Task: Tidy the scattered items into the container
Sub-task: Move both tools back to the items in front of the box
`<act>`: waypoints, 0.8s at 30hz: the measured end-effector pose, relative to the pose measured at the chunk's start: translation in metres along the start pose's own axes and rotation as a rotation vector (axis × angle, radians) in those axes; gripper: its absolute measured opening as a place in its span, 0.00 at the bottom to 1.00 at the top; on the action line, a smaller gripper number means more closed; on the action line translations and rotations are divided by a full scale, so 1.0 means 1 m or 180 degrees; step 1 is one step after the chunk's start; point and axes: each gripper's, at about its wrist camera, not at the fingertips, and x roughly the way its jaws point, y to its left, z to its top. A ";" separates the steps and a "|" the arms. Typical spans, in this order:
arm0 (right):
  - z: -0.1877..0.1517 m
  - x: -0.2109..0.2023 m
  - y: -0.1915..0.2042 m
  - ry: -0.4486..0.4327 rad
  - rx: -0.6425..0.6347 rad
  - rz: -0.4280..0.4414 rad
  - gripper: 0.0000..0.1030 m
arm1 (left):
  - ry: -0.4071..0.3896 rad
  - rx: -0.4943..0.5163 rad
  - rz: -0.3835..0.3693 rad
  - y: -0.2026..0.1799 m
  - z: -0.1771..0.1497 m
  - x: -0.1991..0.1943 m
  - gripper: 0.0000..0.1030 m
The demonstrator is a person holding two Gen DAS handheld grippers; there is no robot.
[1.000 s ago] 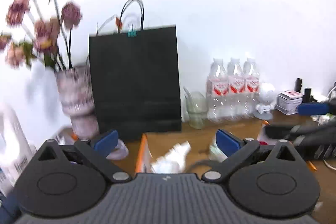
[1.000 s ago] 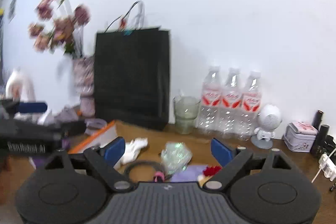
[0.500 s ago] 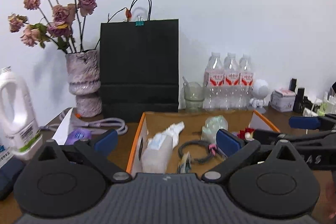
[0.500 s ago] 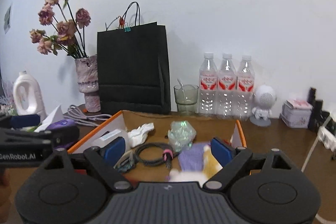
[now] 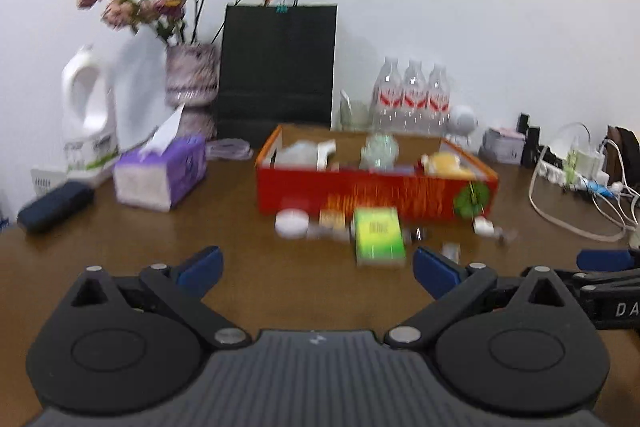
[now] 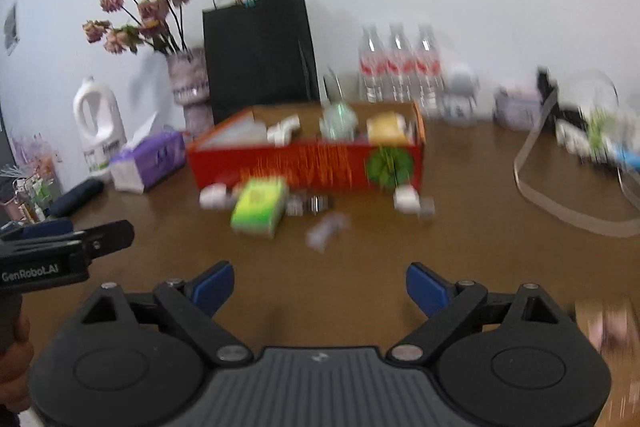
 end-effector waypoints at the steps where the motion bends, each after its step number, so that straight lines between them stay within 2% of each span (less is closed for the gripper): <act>1: -0.010 -0.006 -0.001 0.0023 0.0014 0.0025 0.90 | 0.0031 -0.0005 -0.0009 0.000 -0.007 -0.006 1.00; 5: -0.037 -0.024 -0.006 0.0030 0.0057 -0.0021 0.90 | 0.0077 0.0144 -0.0045 0.001 -0.022 -0.020 1.00; 12: -0.029 -0.014 0.000 0.0049 -0.0026 0.0163 0.86 | 0.0216 0.0038 0.0063 0.016 -0.014 0.008 1.00; 14: -0.022 -0.006 0.003 0.0069 -0.0044 0.0220 0.82 | 0.0270 -0.0007 0.0070 0.022 -0.010 0.014 0.97; 16: -0.014 0.003 0.004 0.0055 -0.0040 0.0254 0.82 | 0.0243 0.0013 -0.0099 0.025 -0.004 0.019 0.96; 19: 0.000 0.022 0.000 0.0056 0.0010 0.0153 0.78 | 0.0196 0.0185 -0.0384 0.017 0.011 0.039 0.96; 21: 0.010 0.039 -0.005 0.0089 0.0058 0.0066 0.67 | 0.0236 0.0280 -0.0472 0.004 0.026 0.067 0.92; 24: 0.025 0.062 -0.013 0.0146 0.0146 0.0003 0.63 | 0.0334 0.0443 -0.0674 -0.022 0.044 0.113 0.91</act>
